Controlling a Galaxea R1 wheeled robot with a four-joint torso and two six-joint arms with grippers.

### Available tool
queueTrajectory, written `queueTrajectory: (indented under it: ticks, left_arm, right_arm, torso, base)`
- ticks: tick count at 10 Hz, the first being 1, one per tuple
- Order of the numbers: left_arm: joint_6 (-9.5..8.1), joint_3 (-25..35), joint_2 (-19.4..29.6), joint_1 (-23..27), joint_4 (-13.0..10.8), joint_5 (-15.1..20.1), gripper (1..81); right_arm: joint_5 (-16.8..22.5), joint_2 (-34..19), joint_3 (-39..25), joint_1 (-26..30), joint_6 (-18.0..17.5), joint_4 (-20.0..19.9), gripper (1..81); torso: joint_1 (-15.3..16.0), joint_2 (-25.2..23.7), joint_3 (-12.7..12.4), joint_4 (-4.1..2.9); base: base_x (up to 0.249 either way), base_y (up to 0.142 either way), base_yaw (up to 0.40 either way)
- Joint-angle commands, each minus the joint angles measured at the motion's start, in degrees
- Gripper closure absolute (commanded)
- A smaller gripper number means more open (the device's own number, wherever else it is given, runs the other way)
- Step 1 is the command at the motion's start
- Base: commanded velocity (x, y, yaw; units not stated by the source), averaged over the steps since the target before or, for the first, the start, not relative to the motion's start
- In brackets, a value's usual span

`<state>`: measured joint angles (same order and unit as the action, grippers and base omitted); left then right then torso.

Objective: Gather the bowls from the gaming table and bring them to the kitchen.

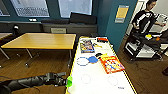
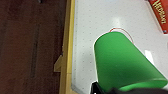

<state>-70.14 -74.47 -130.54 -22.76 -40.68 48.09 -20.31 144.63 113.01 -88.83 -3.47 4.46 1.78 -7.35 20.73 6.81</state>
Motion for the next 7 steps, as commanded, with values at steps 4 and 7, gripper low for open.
queueTrajectory:
  ticks: [4,7]
  left_arm:
    - [2.21,8.1,16.0,-9.6,-0.8,-13.2,81.1]
    - [2.12,10.4,20.6,-15.0,-0.5,-13.8,81.1]
  right_arm:
    - [2.6,-1.1,-1.0,0.8,0.1,1.6,81.1]
    - [2.6,-1.2,-1.1,0.8,0.0,1.6,81.1]
  torso:
    - [0.0,0.0,0.0,0.0]
    - [0.0,0.0,0.0,0.0]
  base:
    - [0.0,0.0,0.0]
    - [0.0,0.0,0.0]
